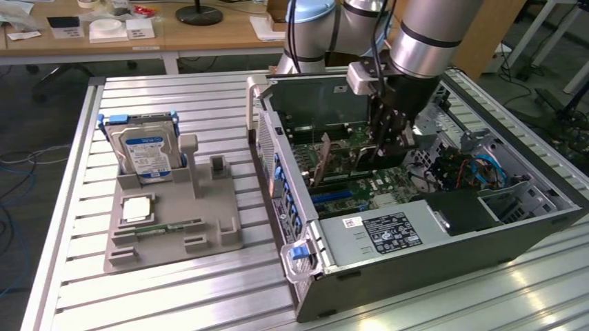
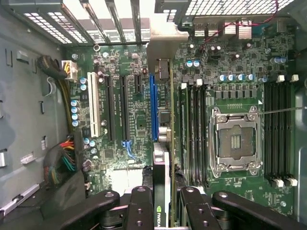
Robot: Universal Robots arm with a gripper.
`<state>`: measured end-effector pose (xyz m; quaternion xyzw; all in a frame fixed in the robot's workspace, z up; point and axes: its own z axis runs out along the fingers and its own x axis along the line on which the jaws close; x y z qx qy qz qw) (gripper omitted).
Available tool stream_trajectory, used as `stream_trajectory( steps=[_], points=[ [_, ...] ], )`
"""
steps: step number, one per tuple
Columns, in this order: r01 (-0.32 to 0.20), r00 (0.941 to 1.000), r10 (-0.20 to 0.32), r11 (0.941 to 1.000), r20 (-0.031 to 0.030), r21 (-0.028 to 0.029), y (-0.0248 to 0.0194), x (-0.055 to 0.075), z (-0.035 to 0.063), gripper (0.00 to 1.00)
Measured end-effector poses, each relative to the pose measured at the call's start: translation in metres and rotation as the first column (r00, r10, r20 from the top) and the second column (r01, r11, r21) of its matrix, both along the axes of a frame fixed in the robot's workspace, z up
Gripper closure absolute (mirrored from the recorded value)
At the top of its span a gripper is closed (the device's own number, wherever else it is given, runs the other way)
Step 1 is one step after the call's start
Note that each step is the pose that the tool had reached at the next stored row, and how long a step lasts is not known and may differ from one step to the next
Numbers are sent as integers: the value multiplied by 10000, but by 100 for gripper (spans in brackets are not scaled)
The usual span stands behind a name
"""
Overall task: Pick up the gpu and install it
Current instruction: 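Insert the gpu into the slot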
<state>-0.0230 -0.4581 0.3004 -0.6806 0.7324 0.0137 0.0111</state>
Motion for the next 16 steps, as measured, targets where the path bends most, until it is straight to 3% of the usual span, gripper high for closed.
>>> stream_trajectory(
  steps=[16],
  points=[
    [21,10000,-21,10000,1,2,-8,-53,-121,73]
  ],
)
